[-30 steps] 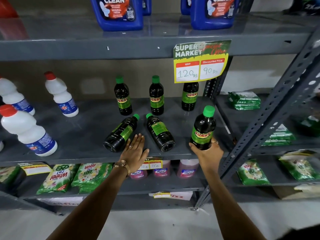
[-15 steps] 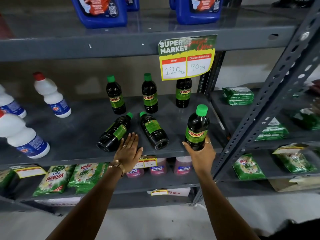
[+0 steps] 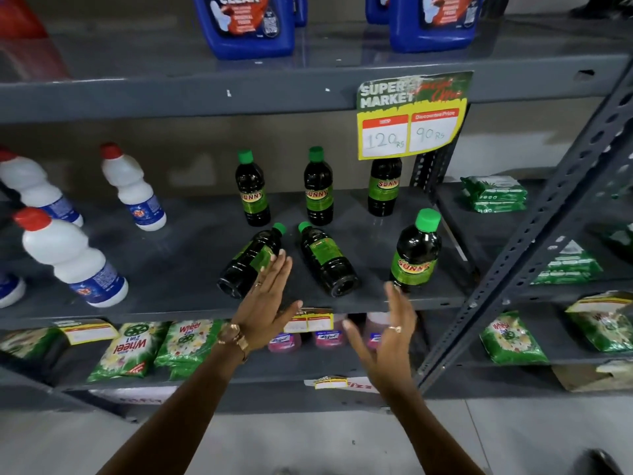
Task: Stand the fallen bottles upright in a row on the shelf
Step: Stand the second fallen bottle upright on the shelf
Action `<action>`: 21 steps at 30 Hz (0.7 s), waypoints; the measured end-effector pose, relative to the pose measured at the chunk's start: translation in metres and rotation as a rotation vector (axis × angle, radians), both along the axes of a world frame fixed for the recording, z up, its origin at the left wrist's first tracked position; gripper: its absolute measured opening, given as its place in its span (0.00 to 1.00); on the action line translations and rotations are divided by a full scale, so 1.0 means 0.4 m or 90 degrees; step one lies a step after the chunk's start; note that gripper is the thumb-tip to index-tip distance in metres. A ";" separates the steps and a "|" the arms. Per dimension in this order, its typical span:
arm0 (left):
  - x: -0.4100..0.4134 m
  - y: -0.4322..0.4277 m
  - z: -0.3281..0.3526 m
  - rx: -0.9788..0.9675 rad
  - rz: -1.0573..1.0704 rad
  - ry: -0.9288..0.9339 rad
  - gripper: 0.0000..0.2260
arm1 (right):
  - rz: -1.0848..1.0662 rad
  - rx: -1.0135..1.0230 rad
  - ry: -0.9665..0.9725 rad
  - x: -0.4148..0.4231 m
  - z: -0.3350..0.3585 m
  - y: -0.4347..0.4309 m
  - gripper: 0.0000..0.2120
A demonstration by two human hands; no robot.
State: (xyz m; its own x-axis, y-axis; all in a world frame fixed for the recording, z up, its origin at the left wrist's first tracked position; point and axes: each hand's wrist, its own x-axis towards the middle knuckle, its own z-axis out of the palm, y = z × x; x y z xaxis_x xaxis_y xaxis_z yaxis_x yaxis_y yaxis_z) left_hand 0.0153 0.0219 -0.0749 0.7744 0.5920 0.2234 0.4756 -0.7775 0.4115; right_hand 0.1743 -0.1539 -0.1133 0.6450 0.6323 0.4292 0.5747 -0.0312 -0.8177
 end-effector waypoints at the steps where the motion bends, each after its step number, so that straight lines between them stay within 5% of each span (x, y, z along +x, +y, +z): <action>1: -0.024 0.011 0.011 0.043 -0.008 -0.022 0.34 | 0.034 -0.020 -0.087 -0.024 0.007 0.023 0.41; 3: -0.071 0.053 0.033 0.084 0.016 -0.059 0.31 | 0.030 -0.103 -0.171 -0.030 0.056 0.108 0.40; 8: -0.201 0.218 0.025 -0.018 0.182 -0.038 0.22 | -0.023 -0.505 -0.057 0.055 0.192 0.348 0.55; 11: -0.259 0.283 -0.017 -0.087 0.214 -0.008 0.21 | 0.004 -0.614 -0.039 0.066 0.193 0.415 0.53; 17: -0.253 0.318 -0.062 -0.127 0.181 0.047 0.24 | -0.063 -0.488 -0.002 0.054 0.150 0.416 0.34; 21: -0.245 0.324 -0.081 -0.076 0.194 0.037 0.24 | -0.160 -0.225 0.039 0.035 0.144 0.428 0.32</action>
State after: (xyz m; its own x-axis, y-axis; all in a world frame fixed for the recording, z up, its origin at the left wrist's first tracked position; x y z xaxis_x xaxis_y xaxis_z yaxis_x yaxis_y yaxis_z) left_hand -0.0827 0.1516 -0.1074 0.5673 0.8176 0.0986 0.7044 -0.5438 0.4562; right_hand 0.1883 0.0173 -0.0556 0.8154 0.5531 0.1708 0.4643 -0.4485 -0.7637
